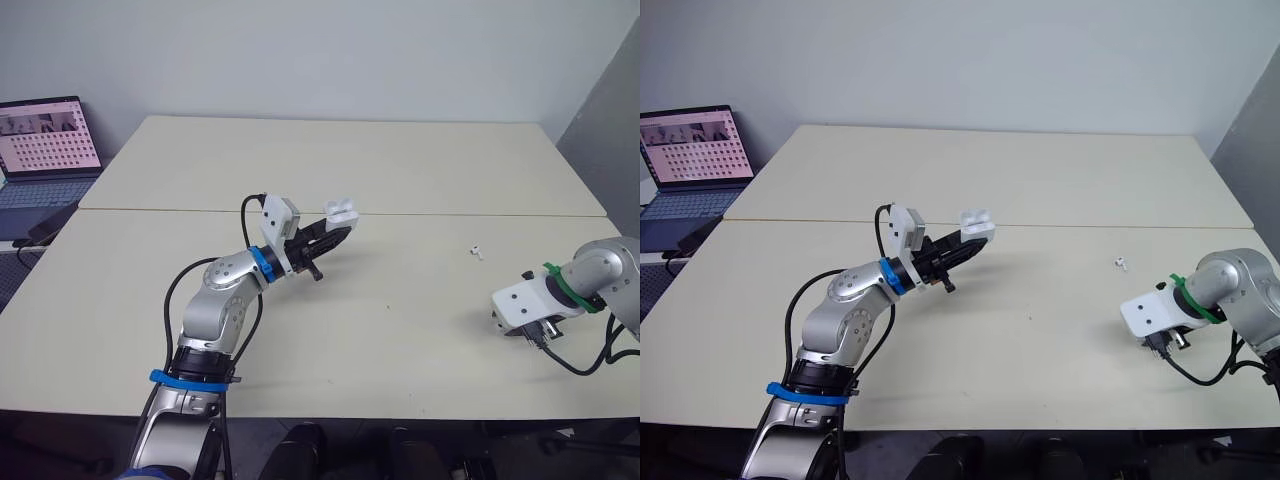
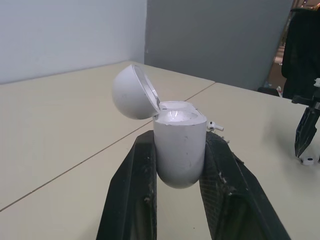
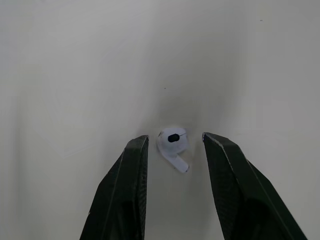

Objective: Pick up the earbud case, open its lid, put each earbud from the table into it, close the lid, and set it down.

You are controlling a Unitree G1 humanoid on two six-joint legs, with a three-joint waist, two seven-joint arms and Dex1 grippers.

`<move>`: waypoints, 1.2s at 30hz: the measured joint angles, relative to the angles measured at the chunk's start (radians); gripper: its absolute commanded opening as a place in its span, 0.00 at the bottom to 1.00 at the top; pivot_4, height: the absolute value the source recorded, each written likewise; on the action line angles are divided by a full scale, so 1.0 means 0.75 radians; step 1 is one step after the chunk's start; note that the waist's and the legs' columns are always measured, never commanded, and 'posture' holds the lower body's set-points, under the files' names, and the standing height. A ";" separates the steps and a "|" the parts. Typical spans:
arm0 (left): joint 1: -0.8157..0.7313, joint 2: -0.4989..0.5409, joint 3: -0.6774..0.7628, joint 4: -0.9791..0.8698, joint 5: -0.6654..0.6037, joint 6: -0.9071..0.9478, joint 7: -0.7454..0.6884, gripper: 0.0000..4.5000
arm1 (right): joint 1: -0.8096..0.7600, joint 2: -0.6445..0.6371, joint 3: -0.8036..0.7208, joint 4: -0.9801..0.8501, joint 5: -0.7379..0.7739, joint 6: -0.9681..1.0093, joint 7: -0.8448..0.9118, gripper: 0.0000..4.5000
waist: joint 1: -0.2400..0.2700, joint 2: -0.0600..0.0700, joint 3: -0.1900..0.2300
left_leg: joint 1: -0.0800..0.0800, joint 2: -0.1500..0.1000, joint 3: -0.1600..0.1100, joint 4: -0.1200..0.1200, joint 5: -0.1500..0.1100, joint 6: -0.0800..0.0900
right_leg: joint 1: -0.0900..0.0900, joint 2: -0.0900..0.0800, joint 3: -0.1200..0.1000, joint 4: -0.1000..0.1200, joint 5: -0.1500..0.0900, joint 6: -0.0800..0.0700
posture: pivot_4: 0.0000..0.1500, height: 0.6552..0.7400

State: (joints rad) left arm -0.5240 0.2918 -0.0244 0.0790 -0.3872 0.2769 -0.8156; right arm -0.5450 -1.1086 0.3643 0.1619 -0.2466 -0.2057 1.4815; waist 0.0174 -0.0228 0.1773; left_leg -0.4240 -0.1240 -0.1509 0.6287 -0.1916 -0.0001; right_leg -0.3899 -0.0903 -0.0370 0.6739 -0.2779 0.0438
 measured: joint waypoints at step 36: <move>-0.001 -0.087 -0.016 0.020 0.034 -0.095 0.057 0.17 | -0.228 0.806 -0.522 -0.558 0.511 1.547 -0.432 0.09 | -0.016 0.000 0.000 | -0.001 0.000 -0.004 0.000 0.000 -0.003 | -0.006 0.001 0.001 0.008 0.001 -0.002 | 1.00 1.00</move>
State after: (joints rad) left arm -0.5246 0.2266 -0.0362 0.0938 -0.3614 0.2055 -0.7726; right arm -0.7164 -0.5041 -0.0269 -0.2567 0.1363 0.9542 1.1575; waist 0.0050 -0.0228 0.1772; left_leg -0.4248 -0.1239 -0.1539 0.6289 -0.1914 -0.0024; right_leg -0.3942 -0.0896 -0.0359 0.6796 -0.2771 0.0424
